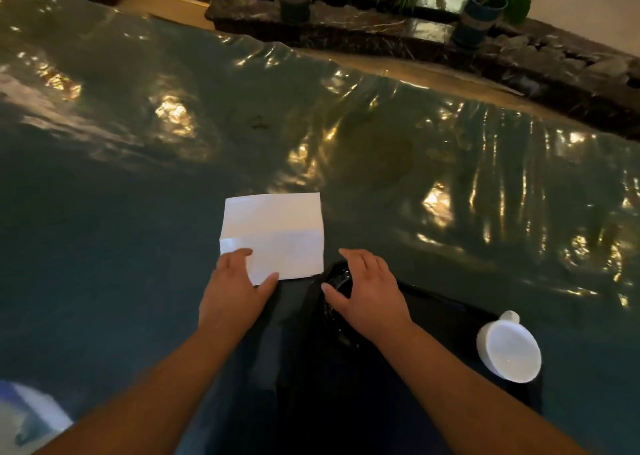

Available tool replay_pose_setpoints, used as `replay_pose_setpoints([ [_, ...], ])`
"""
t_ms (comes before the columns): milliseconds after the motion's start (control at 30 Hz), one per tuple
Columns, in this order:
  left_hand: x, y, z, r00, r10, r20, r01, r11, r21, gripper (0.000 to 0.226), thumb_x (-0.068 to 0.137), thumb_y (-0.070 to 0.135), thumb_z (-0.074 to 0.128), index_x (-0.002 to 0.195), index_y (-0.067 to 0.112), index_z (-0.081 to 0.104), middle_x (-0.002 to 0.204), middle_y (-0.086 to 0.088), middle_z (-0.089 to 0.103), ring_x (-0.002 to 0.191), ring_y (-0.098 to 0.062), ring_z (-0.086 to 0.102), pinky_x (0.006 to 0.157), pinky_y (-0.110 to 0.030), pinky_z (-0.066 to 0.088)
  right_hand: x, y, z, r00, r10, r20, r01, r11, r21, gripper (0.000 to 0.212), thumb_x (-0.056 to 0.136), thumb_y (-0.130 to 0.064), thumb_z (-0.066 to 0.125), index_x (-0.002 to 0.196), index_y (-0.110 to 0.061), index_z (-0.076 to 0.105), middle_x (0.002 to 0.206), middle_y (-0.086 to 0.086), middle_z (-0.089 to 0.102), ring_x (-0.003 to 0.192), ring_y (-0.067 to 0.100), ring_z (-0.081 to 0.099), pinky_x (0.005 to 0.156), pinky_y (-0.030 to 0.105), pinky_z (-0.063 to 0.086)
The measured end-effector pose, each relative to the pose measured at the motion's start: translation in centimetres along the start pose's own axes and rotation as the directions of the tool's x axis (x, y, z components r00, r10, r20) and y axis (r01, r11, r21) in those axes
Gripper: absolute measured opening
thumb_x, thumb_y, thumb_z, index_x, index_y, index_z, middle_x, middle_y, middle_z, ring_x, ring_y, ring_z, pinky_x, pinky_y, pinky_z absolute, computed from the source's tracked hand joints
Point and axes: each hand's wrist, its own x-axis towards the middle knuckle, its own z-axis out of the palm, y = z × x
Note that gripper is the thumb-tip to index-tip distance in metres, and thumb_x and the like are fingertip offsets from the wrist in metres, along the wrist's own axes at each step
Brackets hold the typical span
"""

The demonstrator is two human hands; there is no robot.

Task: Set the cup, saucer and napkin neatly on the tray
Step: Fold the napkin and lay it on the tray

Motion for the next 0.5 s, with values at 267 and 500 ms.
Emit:
replay_pose_setpoints([
  [267, 7.1, -4.0, -3.3, 0.935, -0.322, 0.148, 0.354, 0.877, -0.325, 0.068, 0.087, 0.055, 0.071, 0.138, 0.015, 0.053, 0.133, -0.003, 0.064, 0.112, -0.023, 0.061, 0.091, -0.036, 0.045, 8.0, -4.2, 1.3, 0.941, 0.268, 0.206, -0.330, 0.858, 0.394, 0.072, 0.092, -0.050, 0.069, 0.151, -0.021, 0.041, 0.141, 0.002, 0.059, 0.122, 0.024, 0.057, 0.099, 0.040, 0.049],
  [500, 9.5, -4.8, -4.4, 0.814, -0.405, 0.417, 0.580, 0.604, -0.547, 0.038, 0.092, 0.042, 0.071, 0.118, 0.014, 0.068, 0.115, -0.004, 0.071, 0.096, -0.020, 0.066, 0.079, -0.037, 0.052, 11.1, -4.2, 1.8, 0.796, 0.496, 0.346, -0.593, 0.529, 0.607, 0.049, 0.095, -0.035, 0.069, 0.137, -0.016, 0.053, 0.113, 0.000, 0.068, 0.095, 0.018, 0.068, 0.085, 0.040, 0.059],
])
